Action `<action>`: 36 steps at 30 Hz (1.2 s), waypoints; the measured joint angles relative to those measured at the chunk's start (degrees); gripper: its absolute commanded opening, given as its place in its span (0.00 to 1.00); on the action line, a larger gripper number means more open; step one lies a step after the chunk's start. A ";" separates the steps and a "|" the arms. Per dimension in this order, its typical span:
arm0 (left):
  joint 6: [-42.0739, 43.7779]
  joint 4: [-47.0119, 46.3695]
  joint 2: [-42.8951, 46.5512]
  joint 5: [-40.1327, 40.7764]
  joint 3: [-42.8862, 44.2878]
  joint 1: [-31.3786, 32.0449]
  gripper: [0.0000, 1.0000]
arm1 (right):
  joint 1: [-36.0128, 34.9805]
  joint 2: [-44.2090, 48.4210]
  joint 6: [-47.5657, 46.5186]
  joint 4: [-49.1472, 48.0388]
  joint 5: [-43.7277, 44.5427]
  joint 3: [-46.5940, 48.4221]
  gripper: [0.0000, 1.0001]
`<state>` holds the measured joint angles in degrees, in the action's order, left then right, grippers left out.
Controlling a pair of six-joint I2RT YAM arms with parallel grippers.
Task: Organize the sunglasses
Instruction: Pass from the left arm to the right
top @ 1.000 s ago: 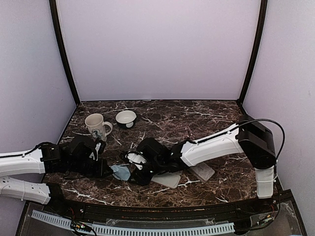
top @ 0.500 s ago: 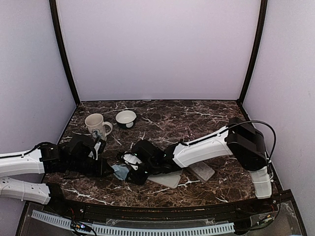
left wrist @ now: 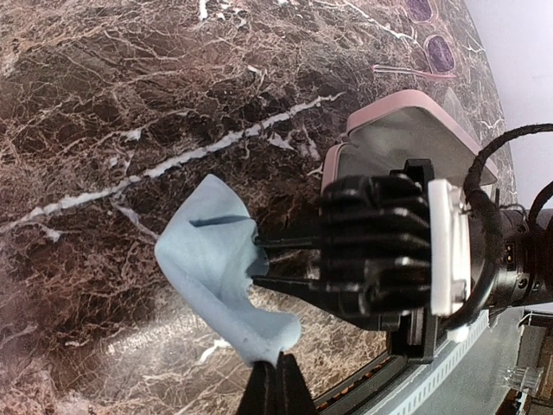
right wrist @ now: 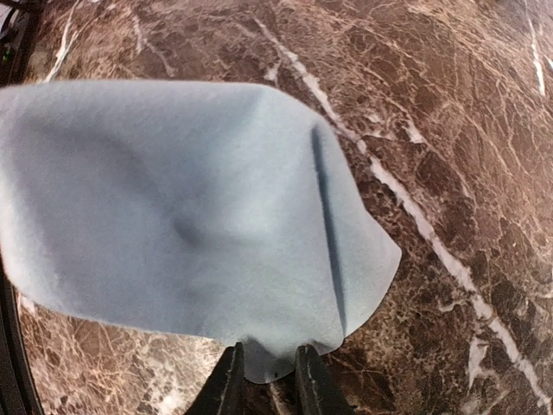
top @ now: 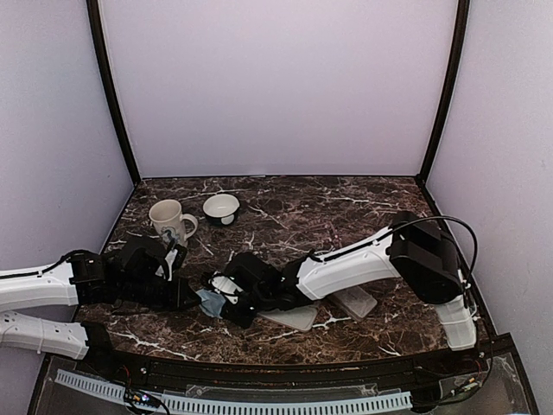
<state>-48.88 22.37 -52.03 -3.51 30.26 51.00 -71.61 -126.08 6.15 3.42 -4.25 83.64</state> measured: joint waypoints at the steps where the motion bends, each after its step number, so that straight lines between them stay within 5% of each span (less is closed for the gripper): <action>1: 0.00 0.00 0.00 -0.07 -0.02 0.00 0.00 | -0.04 -0.02 -0.04 0.00 0.22 0.02 0.16; 9: -0.04 -0.04 0.00 -0.11 -0.52 -0.02 0.00 | -0.24 -0.04 0.31 0.04 1.38 0.02 0.01; 22: -0.26 -1.40 0.52 -0.13 -2.36 -0.02 0.00 | 0.79 3.98 4.42 -4.85 -2.47 -7.54 0.00; 36: 2.99 -5.11 -0.33 -1.49 -4.92 -0.02 0.33 | 5.86 12.41 9.90 -7.56 -9.27 -12.85 0.00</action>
<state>-45.89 17.26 -52.36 -4.99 25.34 50.98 -65.76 -113.67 16.05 -4.14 -13.52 70.78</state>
